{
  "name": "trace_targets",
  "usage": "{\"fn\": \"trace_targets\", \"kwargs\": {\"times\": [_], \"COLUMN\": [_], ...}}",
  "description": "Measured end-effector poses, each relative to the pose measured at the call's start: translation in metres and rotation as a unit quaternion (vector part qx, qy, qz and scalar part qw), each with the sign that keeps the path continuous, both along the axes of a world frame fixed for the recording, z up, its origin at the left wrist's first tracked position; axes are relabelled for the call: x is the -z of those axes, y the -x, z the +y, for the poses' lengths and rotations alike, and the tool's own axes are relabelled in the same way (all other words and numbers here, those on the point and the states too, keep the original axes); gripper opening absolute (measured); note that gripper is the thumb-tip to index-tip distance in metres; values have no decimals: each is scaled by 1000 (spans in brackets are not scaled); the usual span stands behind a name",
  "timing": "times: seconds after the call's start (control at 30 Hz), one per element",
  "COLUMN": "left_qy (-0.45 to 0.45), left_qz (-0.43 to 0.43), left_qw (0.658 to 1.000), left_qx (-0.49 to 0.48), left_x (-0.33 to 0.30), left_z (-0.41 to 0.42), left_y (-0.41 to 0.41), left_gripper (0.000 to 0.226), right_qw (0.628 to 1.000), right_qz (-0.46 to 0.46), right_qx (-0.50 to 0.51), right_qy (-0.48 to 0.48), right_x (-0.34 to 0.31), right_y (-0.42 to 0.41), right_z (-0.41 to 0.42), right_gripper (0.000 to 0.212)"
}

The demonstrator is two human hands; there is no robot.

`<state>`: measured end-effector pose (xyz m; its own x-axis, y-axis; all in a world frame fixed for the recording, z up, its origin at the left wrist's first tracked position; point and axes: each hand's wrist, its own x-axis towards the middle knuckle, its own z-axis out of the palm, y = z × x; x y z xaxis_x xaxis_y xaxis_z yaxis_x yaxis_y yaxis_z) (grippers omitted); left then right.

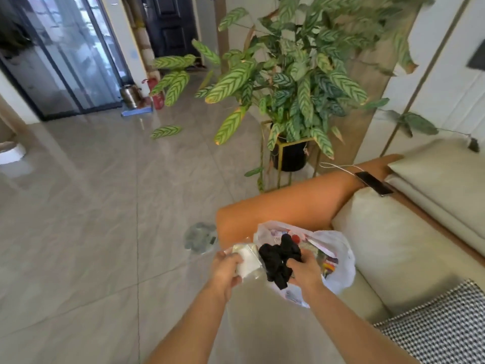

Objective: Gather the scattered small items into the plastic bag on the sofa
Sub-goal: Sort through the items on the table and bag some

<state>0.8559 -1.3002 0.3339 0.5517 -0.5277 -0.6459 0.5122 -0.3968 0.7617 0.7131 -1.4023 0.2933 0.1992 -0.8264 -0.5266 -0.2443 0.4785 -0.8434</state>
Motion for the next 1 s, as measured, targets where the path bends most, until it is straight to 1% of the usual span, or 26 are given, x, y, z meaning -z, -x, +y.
{"fn": "trace_targets", "kwargs": {"times": [0.07, 0.2, 0.27, 0.33, 0.43, 0.57, 0.63, 0.7, 0.77, 0.83, 0.87, 0.93, 1.0], "left_qy": [-7, -35, -71, -109, -146, -195, -211, -216, -202, -187, -195, -210, -221], "left_qz": [0, -23, -25, -45, -71, -33, 2, 45, 43, 30, 27, 24, 13], "left_qw": [999, 990, 980, 964, 938, 923, 924, 923, 914, 913, 909, 902, 897], "left_qx": [41, 131, 182, 239, 306, 329, 319, 316, 350, 362, 367, 377, 383], "left_x": [9, 30, 39, 51, 69, 86, 100, 106, 111, 110, 106, 98, 91], "left_z": [-29, -83, -109, -138, -180, -219, -236, -246, -250, -250, -249, -244, -239], "left_y": [2, 4, 3, 1, -3, -3, -3, -1, 2, 6, 8, 9, 9], "left_gripper": [26, 21, 24, 32, 35, 41, 44, 40, 36, 46, 49, 48, 42], "right_qw": [998, 985, 976, 968, 952, 928, 920, 917, 923, 934, 938, 946, 955], "right_qz": [11, -1, 2, 12, 7, 7, 22, 32, 58, 94, 102, 100, 100], "right_qx": [53, 153, 194, 223, 266, 309, 327, 349, 348, 316, 299, 264, 231], "right_qy": [-22, -85, -101, -113, -152, -210, -212, -188, -150, -136, -143, -162, -160], "right_x": [9, 24, 31, 38, 57, 79, 89, 95, 100, 101, 101, 98, 90], "right_y": [13, 29, 32, 31, 29, 21, 17, 12, 10, 10, 10, 10, 12], "right_z": [-15, -39, -48, -58, -75, -95, -107, -117, -124, -124, -123, -117, -111], "right_gripper": [27, 30, 33, 35, 31, 30, 32, 34, 39, 48, 50, 49, 40]}}
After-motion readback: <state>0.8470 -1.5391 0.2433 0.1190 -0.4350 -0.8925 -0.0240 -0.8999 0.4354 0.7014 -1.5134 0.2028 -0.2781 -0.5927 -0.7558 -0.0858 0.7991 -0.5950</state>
